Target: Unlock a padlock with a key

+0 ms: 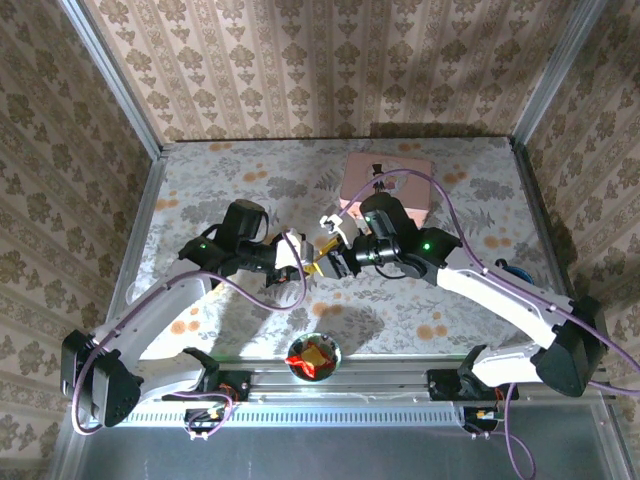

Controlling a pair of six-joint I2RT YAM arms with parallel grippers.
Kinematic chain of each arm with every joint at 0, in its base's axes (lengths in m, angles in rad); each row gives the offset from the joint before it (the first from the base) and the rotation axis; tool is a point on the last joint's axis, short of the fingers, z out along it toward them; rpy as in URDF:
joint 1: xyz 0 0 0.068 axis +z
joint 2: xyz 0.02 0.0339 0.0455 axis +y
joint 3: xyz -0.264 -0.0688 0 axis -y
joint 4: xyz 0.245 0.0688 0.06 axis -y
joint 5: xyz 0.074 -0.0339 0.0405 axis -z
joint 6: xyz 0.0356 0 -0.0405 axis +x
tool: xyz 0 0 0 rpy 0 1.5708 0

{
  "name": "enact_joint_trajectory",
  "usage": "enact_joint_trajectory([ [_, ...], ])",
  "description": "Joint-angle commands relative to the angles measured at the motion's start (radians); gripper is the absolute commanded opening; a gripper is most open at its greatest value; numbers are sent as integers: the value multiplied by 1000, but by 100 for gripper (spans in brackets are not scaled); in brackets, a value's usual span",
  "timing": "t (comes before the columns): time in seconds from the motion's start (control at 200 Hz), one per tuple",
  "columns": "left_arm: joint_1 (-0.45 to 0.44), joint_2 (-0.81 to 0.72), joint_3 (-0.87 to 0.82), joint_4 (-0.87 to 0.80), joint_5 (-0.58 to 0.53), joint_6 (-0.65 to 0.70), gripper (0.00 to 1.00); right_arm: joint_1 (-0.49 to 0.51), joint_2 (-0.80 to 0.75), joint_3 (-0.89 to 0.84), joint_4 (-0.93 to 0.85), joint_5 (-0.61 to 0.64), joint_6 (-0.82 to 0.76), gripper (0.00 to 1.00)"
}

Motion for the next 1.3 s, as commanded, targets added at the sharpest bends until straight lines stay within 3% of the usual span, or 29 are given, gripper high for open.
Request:
enact_joint_trajectory([
  [0.0, -5, -24, 1, -37, 26, 29, 0, 12, 17, 28, -36, 2, -24, 34],
  [0.435, -5, -45, -11, -19, 17, 27, 0, 13, 31, 18, -49, 14, -27, 31],
  [0.62, -4, -58, -22, 6, 17, 19, 0, 13, 26, 4, -37, 10, -25, 21],
  [0.775, 1, -62, -29, 37, 15, 2, 0, 12, 22, -4, -31, -5, -24, 0],
  [0.97, 10, -78, -51, 117, 12, -56, 0, 1, -5, -34, 10, 4, 10, 0],
  [1.01, 14, -85, -58, 138, 10, -73, 10, -9, -11, -45, 25, 7, 29, 0],
  [1.1, 26, -103, -74, 181, 14, -109, 47, -41, -29, -76, 80, -14, 85, 0],
  [1.17, 34, -121, -85, 200, 32, -125, 65, -74, -45, -103, 132, -43, 136, 0],
  [1.29, 63, -159, -111, 223, 109, -146, 74, -120, -84, -153, 213, -80, 201, 0],
])
